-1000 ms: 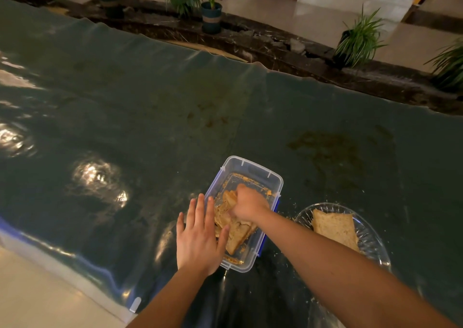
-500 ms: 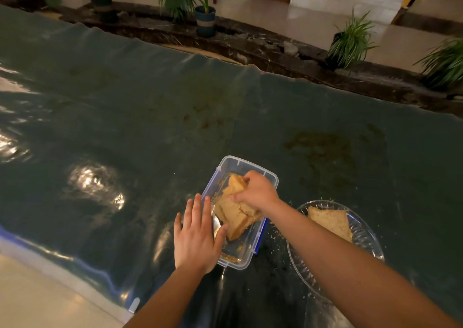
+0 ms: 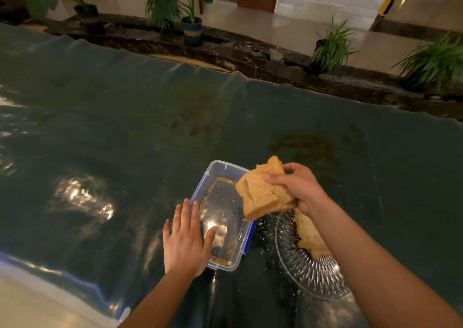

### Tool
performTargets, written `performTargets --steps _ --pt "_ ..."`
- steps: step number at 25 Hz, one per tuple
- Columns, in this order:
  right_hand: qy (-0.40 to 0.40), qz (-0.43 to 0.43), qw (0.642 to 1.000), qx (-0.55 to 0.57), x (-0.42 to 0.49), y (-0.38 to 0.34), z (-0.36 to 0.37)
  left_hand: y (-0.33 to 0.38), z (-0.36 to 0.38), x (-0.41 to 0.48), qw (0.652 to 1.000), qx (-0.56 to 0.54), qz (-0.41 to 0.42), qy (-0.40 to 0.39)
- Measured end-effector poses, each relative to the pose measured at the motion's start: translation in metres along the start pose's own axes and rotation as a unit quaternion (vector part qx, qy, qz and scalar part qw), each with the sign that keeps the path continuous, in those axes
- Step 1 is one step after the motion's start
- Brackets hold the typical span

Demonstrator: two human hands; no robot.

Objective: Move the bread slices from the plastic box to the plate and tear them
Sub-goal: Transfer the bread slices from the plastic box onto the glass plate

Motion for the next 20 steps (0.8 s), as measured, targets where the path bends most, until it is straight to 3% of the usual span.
performTargets --steps 6,13,16,20 --pt "0.063 -0.010 0.998 0.014 -0.001 0.036 -0.088 0.002 0.000 0.002 1.000 0.005 0.006 -0.003" --pt "0.103 0.074 0.992 0.017 -0.009 0.135 -0.131 0.005 -0.004 0.003 1.000 0.001 0.002 -0.004" --pt "0.125 0.066 0.990 -0.022 -0.010 0.161 -0.139 0.007 -0.006 0.003 1.000 0.008 0.000 -0.010" --pt "0.162 -0.002 0.972 -0.171 -0.012 0.170 -0.143 0.009 -0.007 0.003 1.000 0.007 -0.006 -0.012"
Point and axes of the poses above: each hand's wrist, its own x-axis towards the middle knuckle, its own z-axis out of the palm, y = z × x, the point moved 2 cm from there along x, towards the middle knuckle, and after that the axes turned 13 degrees about y, right-handed, at the moved point
